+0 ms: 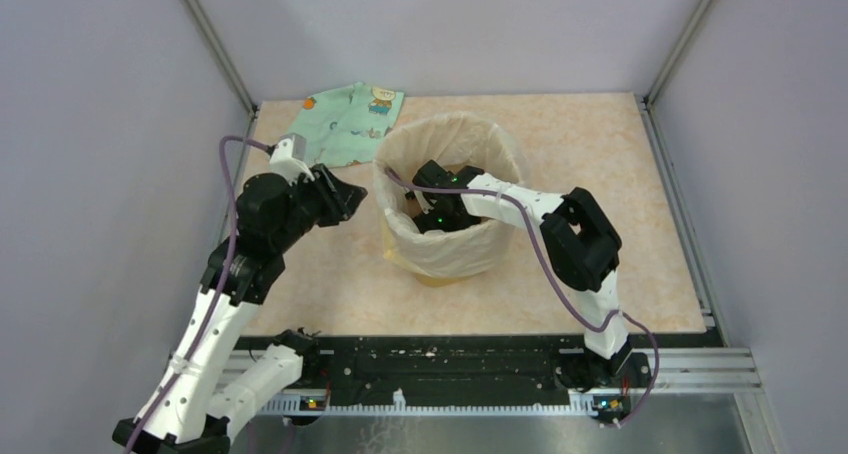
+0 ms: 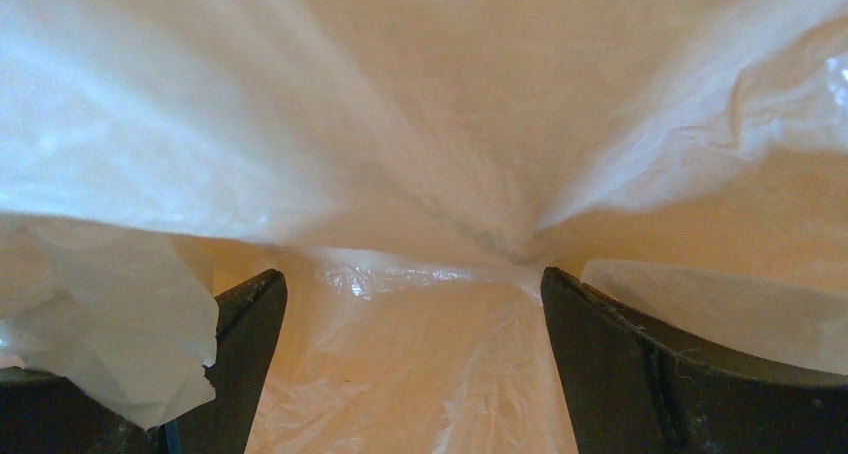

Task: Put the trash bags into the trash bin

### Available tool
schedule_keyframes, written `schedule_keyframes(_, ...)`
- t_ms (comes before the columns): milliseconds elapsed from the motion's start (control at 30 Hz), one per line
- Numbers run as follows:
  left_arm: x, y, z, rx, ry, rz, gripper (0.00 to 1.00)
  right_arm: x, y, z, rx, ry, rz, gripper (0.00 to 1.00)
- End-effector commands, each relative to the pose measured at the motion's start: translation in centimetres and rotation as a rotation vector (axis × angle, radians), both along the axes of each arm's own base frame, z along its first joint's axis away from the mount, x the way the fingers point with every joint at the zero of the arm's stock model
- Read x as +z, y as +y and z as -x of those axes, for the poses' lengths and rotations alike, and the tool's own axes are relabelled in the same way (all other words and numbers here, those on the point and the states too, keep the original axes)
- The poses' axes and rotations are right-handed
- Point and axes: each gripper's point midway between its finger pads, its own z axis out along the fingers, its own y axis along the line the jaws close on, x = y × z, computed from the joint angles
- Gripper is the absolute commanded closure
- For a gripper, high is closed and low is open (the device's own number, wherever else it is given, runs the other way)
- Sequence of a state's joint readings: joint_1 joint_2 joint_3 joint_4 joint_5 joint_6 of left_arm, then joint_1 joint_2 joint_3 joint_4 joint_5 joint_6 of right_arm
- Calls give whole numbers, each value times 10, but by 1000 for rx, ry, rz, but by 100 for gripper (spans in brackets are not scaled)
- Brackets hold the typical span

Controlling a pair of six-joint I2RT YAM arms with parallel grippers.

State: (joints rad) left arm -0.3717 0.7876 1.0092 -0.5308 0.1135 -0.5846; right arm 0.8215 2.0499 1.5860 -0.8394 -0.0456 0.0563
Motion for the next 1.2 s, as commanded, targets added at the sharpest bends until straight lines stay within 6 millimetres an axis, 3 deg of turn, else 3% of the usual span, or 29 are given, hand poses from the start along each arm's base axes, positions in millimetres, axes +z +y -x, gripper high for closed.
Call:
schedule_keyframes(0,41,8,-4,42,-103,2,58,6,8,-17,-32,-44,-25,2)
schedule_keyframes(267,56,-9,-23,-20,-138,-1,52,1,10,-18,-52,-40,-31,2)
schedule_keyframes(667,39,-21,-41,-73,-115,-64,52,1,10,-22,-72,-48,-16,3)
schedule_keyframes(967,24,-17,-44,-52,-72,-95,55,20,10,-34,-106,-93,-26,10)
schedule_keyframes(1167,24,-15,-42,-43,-73,-95,55,35,9,-40,-118,-102,-72,14)
